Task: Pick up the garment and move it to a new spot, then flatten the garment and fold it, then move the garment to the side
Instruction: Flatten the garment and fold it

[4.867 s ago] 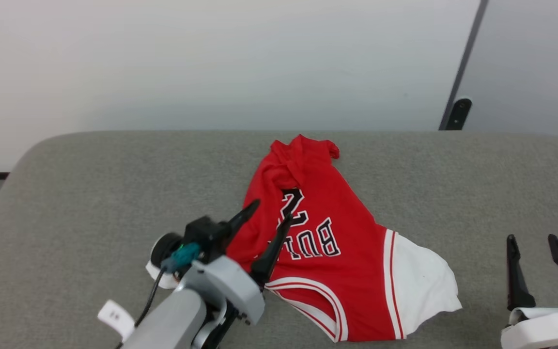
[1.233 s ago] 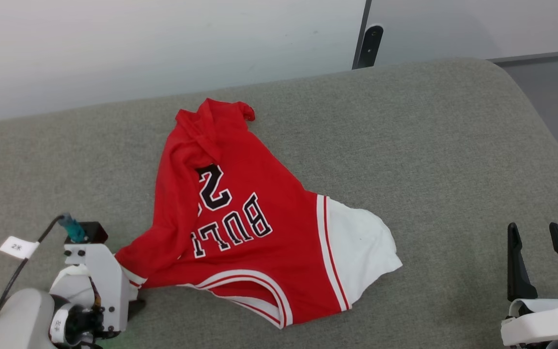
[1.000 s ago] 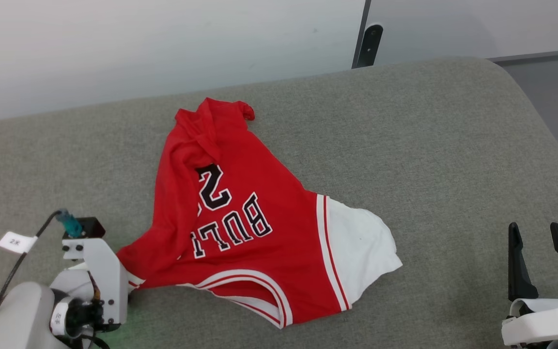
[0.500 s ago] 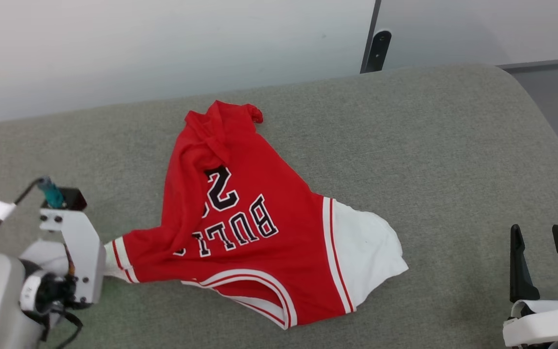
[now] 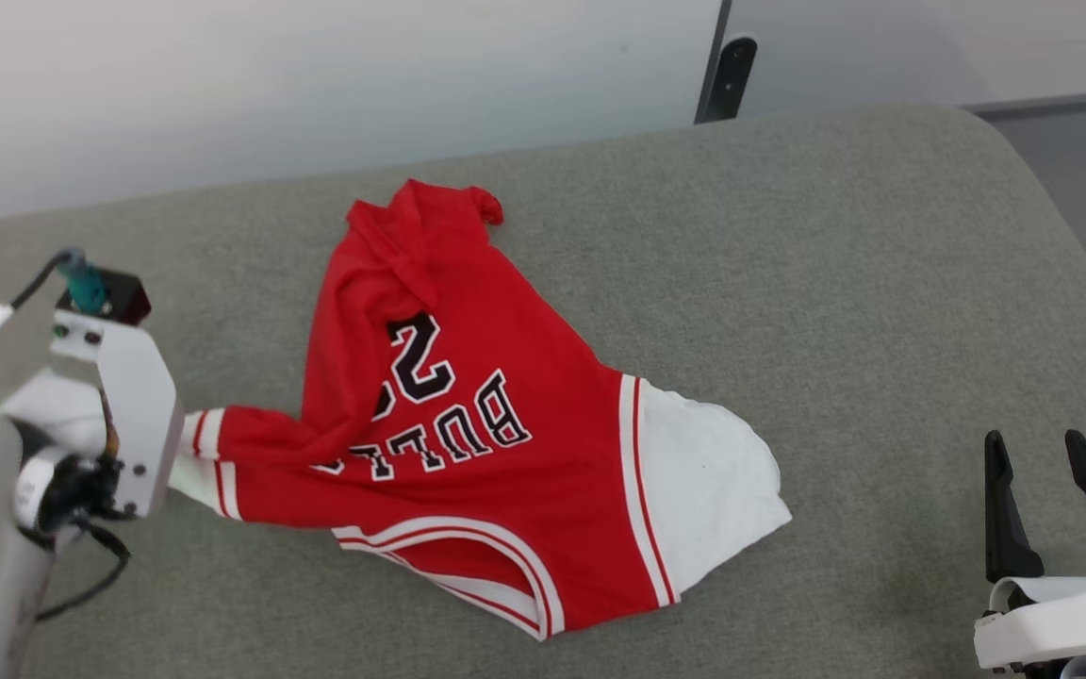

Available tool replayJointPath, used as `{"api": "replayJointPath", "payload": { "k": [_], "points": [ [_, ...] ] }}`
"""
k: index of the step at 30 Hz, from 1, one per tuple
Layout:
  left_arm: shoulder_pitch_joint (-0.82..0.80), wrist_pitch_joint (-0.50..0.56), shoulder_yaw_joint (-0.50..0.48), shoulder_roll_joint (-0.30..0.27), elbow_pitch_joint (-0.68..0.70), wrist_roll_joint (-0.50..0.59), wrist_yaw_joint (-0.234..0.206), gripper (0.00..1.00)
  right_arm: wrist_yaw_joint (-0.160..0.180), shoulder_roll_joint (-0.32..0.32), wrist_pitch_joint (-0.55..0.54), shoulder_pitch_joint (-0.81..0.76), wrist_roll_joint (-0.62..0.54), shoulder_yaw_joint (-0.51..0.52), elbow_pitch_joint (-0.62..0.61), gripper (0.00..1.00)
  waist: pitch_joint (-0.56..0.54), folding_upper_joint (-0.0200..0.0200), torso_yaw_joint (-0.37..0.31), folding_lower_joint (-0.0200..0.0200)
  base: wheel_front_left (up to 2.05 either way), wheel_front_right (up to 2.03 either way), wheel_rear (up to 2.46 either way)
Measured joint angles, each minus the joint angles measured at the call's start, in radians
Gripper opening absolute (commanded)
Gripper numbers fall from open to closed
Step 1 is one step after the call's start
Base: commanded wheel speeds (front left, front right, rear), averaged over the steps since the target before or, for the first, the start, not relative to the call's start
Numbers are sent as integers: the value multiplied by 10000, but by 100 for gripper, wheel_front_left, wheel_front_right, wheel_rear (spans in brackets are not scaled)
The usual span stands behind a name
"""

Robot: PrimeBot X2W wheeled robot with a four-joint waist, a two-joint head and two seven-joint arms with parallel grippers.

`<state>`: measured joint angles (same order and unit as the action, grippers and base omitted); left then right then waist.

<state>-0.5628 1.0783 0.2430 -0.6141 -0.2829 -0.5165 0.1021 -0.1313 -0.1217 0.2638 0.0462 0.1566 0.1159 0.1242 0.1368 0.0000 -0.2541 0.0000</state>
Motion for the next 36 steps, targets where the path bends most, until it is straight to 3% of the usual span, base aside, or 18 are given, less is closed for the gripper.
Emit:
{"api": "replayJointPath", "payload": {
  "k": [8,17,19,21,22,23,24,25,26,27,36],
  "points": [
    [-1544,-320,1204,-303,-424,474,226,0,0,-61,0,181,109,-56,17,100,485,0,-236,0,0,0,0],
    [-2987,-1007,3014,127,-1758,311,270,2,0,-25,0,499,171,-226,42,100,1091,0,-468,0,0,0,0],
    [-3144,-1170,3294,240,-2150,228,272,15,0,-2,0,515,173,-247,82,100,1163,0,-527,0,0,0,0],
    [-3296,-1392,3515,336,-2548,215,272,22,0,10,0,575,180,-265,128,100,1218,0,-575,0,0,0,0],
    [-3333,-1480,3630,382,-2732,148,272,36,0,21,0,625,180,-270,148,100,1236,0,-592,0,0,0,0],
    [-3337,-1618,3687,449,-2943,86,272,61,0,33,0,649,180,-276,161,100,1245,0,-602,0,0,0,0],
    [-3340,-1732,3760,500,-3108,36,272,73,0,44,0,648,180,-276,192,100,1242,0,-604,0,0,0,0],
    [-3345,-1833,3835,531,-3241,-46,272,73,0,58,0,648,178,-280,230,100,1229,0,-602,0,0,0,0],
    [-3377,-1946,3902,558,-3365,-138,272,81,0,69,0,648,178,-280,253,100,1210,0,-598,0,0,0,0],
    [-3428,-2036,3992,566,-3450,-180,272,100,0,69,0,648,178,-272,284,100,1186,0,-587,0,0,0,0],
    [-3656,-2928,4322,441,-3793,-1032,286,100,0,-10,0,607,90,-265,554,100,632,0,-401,0,0,0,0]
  ]
}}
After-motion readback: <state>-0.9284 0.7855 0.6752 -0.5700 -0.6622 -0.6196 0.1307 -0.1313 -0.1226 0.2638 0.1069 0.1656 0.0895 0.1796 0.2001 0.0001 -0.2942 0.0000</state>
